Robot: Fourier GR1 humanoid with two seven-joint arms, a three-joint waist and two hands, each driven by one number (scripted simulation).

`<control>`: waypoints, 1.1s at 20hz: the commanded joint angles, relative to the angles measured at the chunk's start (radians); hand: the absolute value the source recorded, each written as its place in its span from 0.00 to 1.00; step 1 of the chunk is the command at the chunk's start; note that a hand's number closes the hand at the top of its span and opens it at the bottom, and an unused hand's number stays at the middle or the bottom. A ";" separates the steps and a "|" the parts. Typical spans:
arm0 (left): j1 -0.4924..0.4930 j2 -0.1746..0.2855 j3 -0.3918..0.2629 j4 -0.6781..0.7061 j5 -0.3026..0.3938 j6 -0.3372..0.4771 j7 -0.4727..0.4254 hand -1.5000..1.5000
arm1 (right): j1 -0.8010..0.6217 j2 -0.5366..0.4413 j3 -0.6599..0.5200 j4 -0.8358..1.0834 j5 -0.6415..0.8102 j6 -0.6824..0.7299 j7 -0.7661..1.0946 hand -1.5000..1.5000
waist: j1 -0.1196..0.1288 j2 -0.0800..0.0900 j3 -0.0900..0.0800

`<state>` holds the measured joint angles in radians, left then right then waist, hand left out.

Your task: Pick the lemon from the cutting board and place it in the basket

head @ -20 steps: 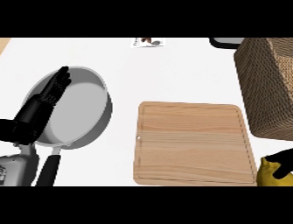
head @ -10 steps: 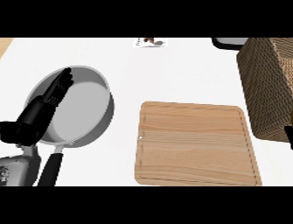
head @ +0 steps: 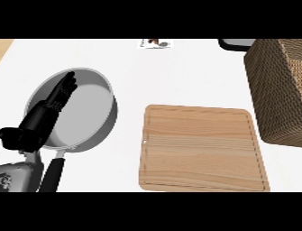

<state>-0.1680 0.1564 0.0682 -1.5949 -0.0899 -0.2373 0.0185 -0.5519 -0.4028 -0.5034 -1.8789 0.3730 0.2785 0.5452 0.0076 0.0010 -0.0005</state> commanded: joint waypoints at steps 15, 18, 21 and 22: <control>-0.036 0.018 0.027 0.035 0.004 -0.016 0.005 0.50 | -0.046 -0.169 -0.034 0.737 0.053 -0.244 -0.609 1.00 | 0.003 0.003 0.001; -0.032 -0.001 0.008 0.047 -0.025 0.005 -0.022 0.50 | -0.064 -0.167 -0.016 0.824 0.065 -0.305 -0.688 1.00 | 0.002 0.003 0.001; -0.011 0.004 0.022 0.037 0.001 -0.011 -0.021 0.50 | -0.080 -0.205 -0.131 0.882 -0.010 -0.338 -0.705 1.00 | 0.002 0.003 0.001; -0.038 0.023 0.043 0.045 0.020 -0.024 -0.005 0.50 | -0.096 -0.213 -0.157 0.933 -0.054 -0.311 -0.727 1.00 | 0.003 0.004 0.002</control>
<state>-0.1935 0.1630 0.0856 -1.5654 -0.0931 -0.2465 0.0142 -0.6245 -0.5849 -0.5818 -1.0552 0.3929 -0.0210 -0.1168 0.0109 0.0041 0.0007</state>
